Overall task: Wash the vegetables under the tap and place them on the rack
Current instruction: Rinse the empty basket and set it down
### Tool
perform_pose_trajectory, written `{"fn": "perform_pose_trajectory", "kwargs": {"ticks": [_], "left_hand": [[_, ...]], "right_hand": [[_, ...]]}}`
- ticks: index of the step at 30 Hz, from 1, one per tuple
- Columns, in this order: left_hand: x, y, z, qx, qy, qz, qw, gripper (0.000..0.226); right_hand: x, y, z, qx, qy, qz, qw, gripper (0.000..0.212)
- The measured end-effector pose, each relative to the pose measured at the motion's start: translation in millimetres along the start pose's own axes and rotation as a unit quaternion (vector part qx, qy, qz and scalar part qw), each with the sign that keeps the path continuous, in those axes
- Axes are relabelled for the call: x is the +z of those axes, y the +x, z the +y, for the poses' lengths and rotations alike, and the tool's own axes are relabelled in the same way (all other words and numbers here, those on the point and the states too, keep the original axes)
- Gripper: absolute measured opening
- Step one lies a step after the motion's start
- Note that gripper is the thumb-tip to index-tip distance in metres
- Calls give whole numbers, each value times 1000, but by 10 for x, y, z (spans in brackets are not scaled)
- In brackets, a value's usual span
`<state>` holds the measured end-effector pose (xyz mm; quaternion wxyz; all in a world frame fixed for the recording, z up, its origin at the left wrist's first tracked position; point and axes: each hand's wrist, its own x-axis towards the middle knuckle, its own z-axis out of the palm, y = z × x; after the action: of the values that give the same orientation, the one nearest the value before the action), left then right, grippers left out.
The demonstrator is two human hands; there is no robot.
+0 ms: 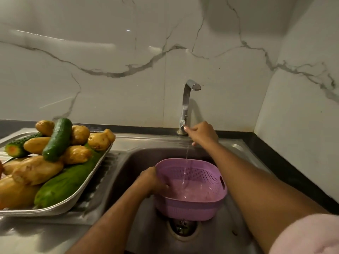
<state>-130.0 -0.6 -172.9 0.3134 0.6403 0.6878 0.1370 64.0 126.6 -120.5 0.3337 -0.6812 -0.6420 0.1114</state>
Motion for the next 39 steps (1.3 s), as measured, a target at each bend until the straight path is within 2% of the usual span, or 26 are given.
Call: {"fn": "perform_pose_trajectory", "kwargs": {"ticks": [1,3,5,6,9,11,13,16,19,25,28,31,35,39], "left_hand": [[9,8,-1,10,-10,-33,999,62],[14,-9,5,18,11,-92,996,91],[41,-42,20,2,58,-112,992,126],[58,-38,20,-7,71,-109,991,136],[86,43,-59,7,62,-58,996,143],[101,142,-145,30,71,-38,996,149],[125,241,-218,47,64,-40,996,154],[89,125,-179,65,24,-28,997,136],[16,0,-95,67,-22,-10,997,118],[-105,-59,-91,31,-144,17,989,97],[-114,-39,-85,23,-203,55,977,80],[-123,-5,-72,17,-246,114,962,61],[-145,47,-89,14,-288,168,943,59],[-161,21,-43,25,-305,166,938,52]], "right_hand": [[-21,-83,85,3,3,-14,1000,34],[-89,-305,287,31,-24,8,999,29],[-203,-558,535,90,-92,47,991,29],[-271,-672,641,128,-119,39,984,28],[-476,-909,793,189,-160,-57,967,20],[-501,-990,826,208,-108,-101,967,17],[-468,-1110,864,249,-10,-119,961,17],[-414,-1256,967,312,123,-137,932,10],[-514,-1257,956,318,172,-160,918,15],[-718,-1254,852,303,344,-144,877,47],[-784,-1242,817,281,391,-137,866,32],[-720,-1187,856,240,377,-135,884,28],[-586,-1112,854,193,349,-121,909,32],[-575,-1086,789,205,355,-87,908,26]]}}
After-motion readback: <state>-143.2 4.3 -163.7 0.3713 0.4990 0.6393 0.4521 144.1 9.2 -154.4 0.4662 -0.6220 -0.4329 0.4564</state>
